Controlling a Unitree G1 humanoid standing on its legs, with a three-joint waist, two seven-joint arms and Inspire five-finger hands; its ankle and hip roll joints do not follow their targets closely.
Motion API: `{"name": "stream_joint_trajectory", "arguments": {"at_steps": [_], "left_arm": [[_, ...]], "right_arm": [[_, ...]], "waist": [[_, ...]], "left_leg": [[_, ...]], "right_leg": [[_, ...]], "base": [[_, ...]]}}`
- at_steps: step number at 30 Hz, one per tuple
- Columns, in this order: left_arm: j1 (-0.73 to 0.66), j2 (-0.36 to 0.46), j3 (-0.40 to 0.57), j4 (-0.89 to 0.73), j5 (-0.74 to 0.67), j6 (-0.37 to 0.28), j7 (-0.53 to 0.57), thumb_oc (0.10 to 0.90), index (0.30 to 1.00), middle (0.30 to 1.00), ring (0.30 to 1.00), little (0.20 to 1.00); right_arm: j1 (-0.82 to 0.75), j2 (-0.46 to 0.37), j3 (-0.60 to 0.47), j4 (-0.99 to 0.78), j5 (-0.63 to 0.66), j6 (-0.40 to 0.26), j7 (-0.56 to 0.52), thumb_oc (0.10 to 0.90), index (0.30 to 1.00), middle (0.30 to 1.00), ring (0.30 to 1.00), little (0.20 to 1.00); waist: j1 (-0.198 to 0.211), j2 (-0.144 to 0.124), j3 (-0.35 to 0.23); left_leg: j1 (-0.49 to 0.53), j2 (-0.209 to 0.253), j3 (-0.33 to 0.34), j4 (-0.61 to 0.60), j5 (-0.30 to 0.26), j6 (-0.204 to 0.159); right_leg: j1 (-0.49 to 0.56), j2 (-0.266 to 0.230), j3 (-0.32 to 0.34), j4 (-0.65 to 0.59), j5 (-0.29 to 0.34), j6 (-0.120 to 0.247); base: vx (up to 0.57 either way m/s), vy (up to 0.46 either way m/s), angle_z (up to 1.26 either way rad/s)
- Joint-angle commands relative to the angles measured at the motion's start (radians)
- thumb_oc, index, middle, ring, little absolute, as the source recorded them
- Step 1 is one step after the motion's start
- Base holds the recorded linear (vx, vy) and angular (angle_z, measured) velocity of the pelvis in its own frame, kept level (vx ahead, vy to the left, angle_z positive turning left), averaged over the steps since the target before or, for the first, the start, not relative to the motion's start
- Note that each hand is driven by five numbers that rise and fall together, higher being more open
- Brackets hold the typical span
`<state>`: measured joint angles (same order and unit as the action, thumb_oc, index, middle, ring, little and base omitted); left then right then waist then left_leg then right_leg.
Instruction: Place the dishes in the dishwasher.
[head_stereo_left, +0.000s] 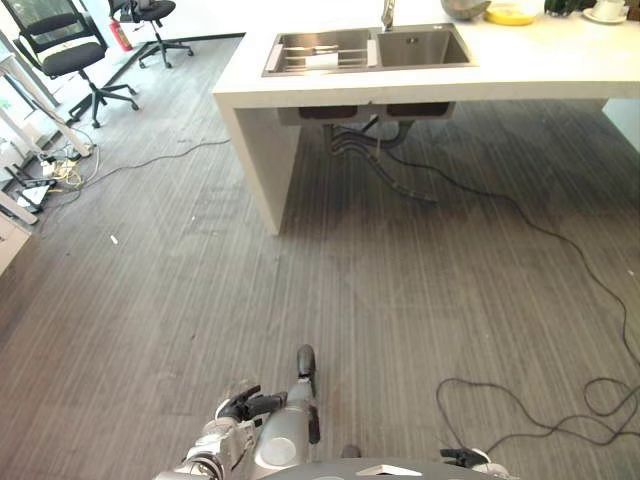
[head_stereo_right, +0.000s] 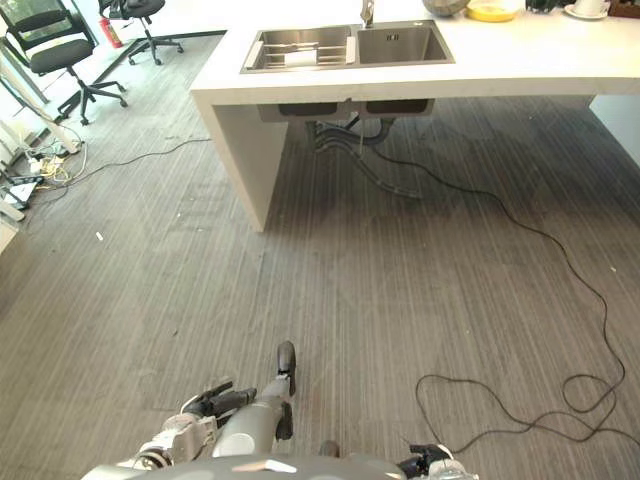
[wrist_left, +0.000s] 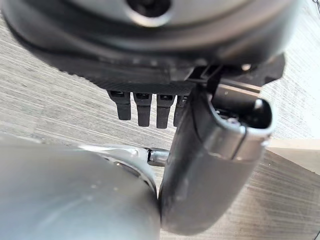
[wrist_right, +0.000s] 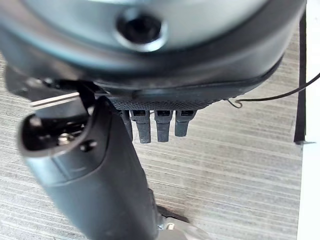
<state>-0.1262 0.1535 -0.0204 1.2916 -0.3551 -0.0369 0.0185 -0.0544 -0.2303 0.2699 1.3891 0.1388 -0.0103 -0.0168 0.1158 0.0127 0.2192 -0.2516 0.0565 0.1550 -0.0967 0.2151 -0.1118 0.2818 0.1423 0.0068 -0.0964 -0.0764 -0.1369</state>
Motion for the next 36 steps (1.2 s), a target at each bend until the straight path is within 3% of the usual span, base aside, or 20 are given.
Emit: {"name": "stream_joint_trajectory", "arguments": {"at_steps": [1,2,3,5,7,9,10,11,12,13,15,16,17,20,21,23,24,27,33,36], "left_arm": [[0.095,-0.034,-0.096,0.080,0.046,0.035,0.008,0.800,0.900,0.900,0.900,0.900],[0.095,-0.034,-0.096,0.080,0.046,0.035,0.008,0.800,0.900,0.900,0.900,0.900],[0.111,-0.008,-0.035,0.097,0.027,0.030,0.021,0.800,0.900,0.900,0.900,0.900],[0.110,0.003,-0.021,0.096,0.019,0.026,0.028,0.800,0.900,0.900,0.900,0.900],[0.096,0.028,0.024,0.067,-0.043,-0.002,0.066,0.800,0.900,0.900,0.900,0.900],[0.073,0.040,0.050,-0.001,-0.101,-0.036,0.114,0.800,0.900,0.900,0.900,0.900],[0.074,0.040,0.049,-0.001,-0.101,-0.036,0.115,0.800,0.900,0.900,0.900,0.900],[0.060,0.047,0.094,-0.087,-0.181,-0.077,0.159,0.800,0.900,0.900,0.900,0.900],[0.060,0.047,0.094,-0.087,-0.181,-0.077,0.159,0.800,0.900,0.900,0.900,0.900],[0.047,0.058,0.127,-0.164,-0.235,-0.112,0.207,0.800,0.900,0.900,0.900,0.900],[0.017,0.066,0.157,-0.252,-0.245,-0.142,0.258,0.800,0.900,0.900,0.900,0.900],[-0.019,0.090,0.180,-0.408,-0.234,-0.202,0.348,0.800,0.900,0.900,0.900,0.900],[-0.022,0.090,0.174,-0.505,-0.192,-0.209,0.377,0.800,0.900,0.900,0.900,0.900],[-0.055,0.111,0.173,-0.729,-0.045,-0.248,0.511,0.800,0.900,0.900,0.900,0.900],[-0.054,0.110,0.173,-0.733,-0.042,-0.246,0.514,0.800,0.900,0.900,0.900,0.900],[-0.065,0.120,0.185,-0.818,0.013,-0.262,0.568,0.800,0.900,0.900,0.900,0.900],[-0.073,0.140,0.179,-0.920,0.084,-0.260,0.590,0.800,0.900,0.900,0.900,0.900],[-0.098,0.173,0.159,-1.003,0.197,-0.243,0.625,0.800,0.900,0.900,0.900,0.900],[-0.057,0.188,0.176,-1.115,0.316,-0.251,0.653,0.800,0.900,0.900,0.900,0.900],[-0.027,0.198,0.210,-1.203,0.333,-0.276,0.659,0.800,0.900,0.900,0.900,0.900]], "right_arm": [[0.029,-0.003,-0.001,-0.060,-0.011,-0.025,0.003,0.800,0.900,0.900,0.900,0.900],[0.029,-0.003,-0.001,-0.060,-0.011,-0.025,0.003,0.800,0.900,0.900,0.900,0.900],[0.044,0.037,-0.017,-0.043,0.002,-0.024,0.009,0.800,0.900,0.900,0.900,0.900],[0.045,0.042,-0.023,-0.042,0.007,-0.025,0.009,0.800,0.900,0.900,0.900,0.900],[0.046,0.044,-0.030,-0.043,0.009,-0.027,0.012,0.800,0.900,0.900,0.900,0.900],[0.046,0.040,-0.035,-0.052,0.004,-0.036,0.007,0.800,0.900,0.900,0.900,0.900],[0.047,0.040,-0.035,-0.052,0.004,-0.036,0.007,0.800,0.900,0.900,0.900,0.900],[0.052,0.036,-0.059,-0.071,0.016,-0.045,-0.005,0.800,0.900,0.900,0.900,0.900],[0.052,0.036,-0.059,-0.071,0.016,-0.045,-0.005,0.800,0.900,0.900,0.900,0.900],[0.063,0.036,-0.080,-0.079,0.033,-0.050,-0.016,0.800,0.900,0.900,0.900,0.900],[0.079,0.031,-0.104,-0.099,0.054,-0.059,-0.029,0.800,0.900,0.900,0.900,0.900],[0.101,0.034,-0.113,-0.125,0.063,-0.073,-0.050,0.800,0.900,0.900,0.900,0.900],[0.109,0.035,-0.110,-0.138,0.057,-0.080,-0.056,0.800,0.900,0.900,0.900,0.900],[0.146,0.036,-0.088,-0.172,0.043,-0.096,-0.068,0.800,0.900,0.900,0.900,0.900],[0.146,0.036,-0.087,-0.172,0.043,-0.096,-0.069,0.800,0.900,0.900,0.900,0.900],[0.159,0.033,-0.074,-0.164,0.042,-0.094,-0.062,0.800,0.900,0.900,0.900,0.900],[0.182,0.032,-0.059,-0.147,0.040,-0.091,-0.058,0.800,0.900,0.900,0.900,0.900],[0.211,0.029,-0.049,-0.118,0.027,-0.082,-0.056,0.800,0.900,0.900,0.900,0.900],[0.232,0.018,-0.048,-0.077,0.015,-0.071,-0.036,0.800,0.900,0.900,0.900,0.900],[0.219,-0.008,-0.064,-0.084,0.027,-0.076,-0.030,0.800,0.900,0.900,0.900,0.900]], "waist": [[-0.008,-0.009,-0.006],[-0.008,-0.009,-0.006],[0.016,-0.030,-0.072],[0.021,-0.042,-0.087],[0.021,-0.070,-0.119],[0.034,-0.069,-0.135],[0.027,-0.080,-0.133],[0.029,-0.073,-0.132],[0.029,-0.073,-0.132],[0.020,-0.056,-0.130],[-0.019,-0.030,-0.107],[-0.065,-0.003,-0.072],[-0.078,0.005,-0.065],[-0.126,0.002,-0.038],[-0.129,0.004,-0.039],[-0.149,-0.007,-0.029],[-0.179,-0.031,-0.026],[-0.202,-0.044,-0.032],[-0.191,-0.044,-0.088],[-0.173,-0.035,-0.089]], "left_leg": [[-0.017,0.001,0.004,0.102,0.000,0.012],[-0.017,0.001,0.004,0.102,0.000,0.012],[0.043,-0.007,0.041,0.030,0.045,0.044],[0.058,-0.022,0.047,0.027,0.032,0.054],[0.103,-0.073,0.048,0.022,-0.019,0.089],[0.121,-0.094,0.052,0.023,-0.047,0.111],[0.126,-0.109,0.048,0.025,-0.055,0.112],[0.158,-0.126,0.031,0.022,-0.092,0.131],[0.158,-0.126,0.031,0.022,-0.092,0.131],[0.183,-0.127,0.011,0.018,-0.107,0.141],[0.254,-0.129,-0.047,0.009,-0.141,0.157],[0.302,-0.113,-0.107,0.009,-0.167,0.161],[0.321,-0.108,-0.134,0.009,-0.179,0.160],[0.390,-0.125,-0.189,0.009,-0.216,0.142],[0.387,-0.123,-0.193,0.009,-0.214,0.141],[0.427,-0.134,-0.217,0.009,-0.243,0.127],[0.463,-0.152,-0.262,0.009,-0.275,0.112],[0.493,-0.147,-0.310,0.009,-0.300,0.100],[0.504,-0.134,-0.313,0.009,-0.308,0.088],[0.469,-0.132,-0.284,0.164,-0.298,0.047]], "right_leg": [[0.093,-0.099,-0.009,0.009,-0.125,0.168],[0.093,-0.099,-0.009,0.009,-0.125,0.168],[0.125,-0.114,-0.007,0.089,-0.152,0.189],[0.114,-0.133,-0.013,0.121,-0.145,0.208],[0.077,-0.194,-0.007,0.221,-0.013,0.271],[0.029,-0.221,-0.004,0.318,0.116,0.314],[0.035,-0.235,-0.013,0.326,0.100,0.318],[-0.028,-0.246,-0.025,0.492,0.224,0.360],[-0.028,-0.246,-0.025,0.492,0.224,0.360],[-0.057,-0.236,-0.021,0.591,0.301,0.364],[-0.135,-0.244,-0.045,0.758,0.340,0.340],[-0.241,-0.191,-0.032,0.908,0.277,0.315],[-0.304,-0.191,-0.046,0.924,0.228,0.306],[-0.435,-0.230,-0.101,0.811,0.106,0.269],[-0.434,-0.228,-0.106,0.806,0.110,0.267],[-0.470,-0.236,-0.150,0.612,0.123,0.262],[-0.504,-0.186,-0.124,0.413,0.146,0.272],[-0.500,-0.147,-0.111,0.317,0.164,0.279],[-0.372,-0.128,-0.087,0.201,0.119,0.228],[-0.302,-0.132,-0.093,0.160,0.099,0.208]], "base": [[0.00,0.000,-0.58],[0.73,0.197,-0.30],[0.84,0.251,-0.18],[0.55,0.191,-0.37],[0.38,0.223,-0.46],[0.27,0.186,0.05],[0.27,0.200,0.45],[0.19,0.146,0.43],[0.26,0.247,0.26],[0.21,0.177,0.56],[0.38,0.238,1.49],[0.42,0.175,1.44],[0.42,0.103,1.15],[0.32,-0.001,1.24],[0.29,-0.044,0.64],[0.39,-0.091,0.63],[0.39,-0.116,0.46],[0.32,-0.120,0.45],[0.25,-0.121,0.37],[0.20,-0.098,-0.24]]}}
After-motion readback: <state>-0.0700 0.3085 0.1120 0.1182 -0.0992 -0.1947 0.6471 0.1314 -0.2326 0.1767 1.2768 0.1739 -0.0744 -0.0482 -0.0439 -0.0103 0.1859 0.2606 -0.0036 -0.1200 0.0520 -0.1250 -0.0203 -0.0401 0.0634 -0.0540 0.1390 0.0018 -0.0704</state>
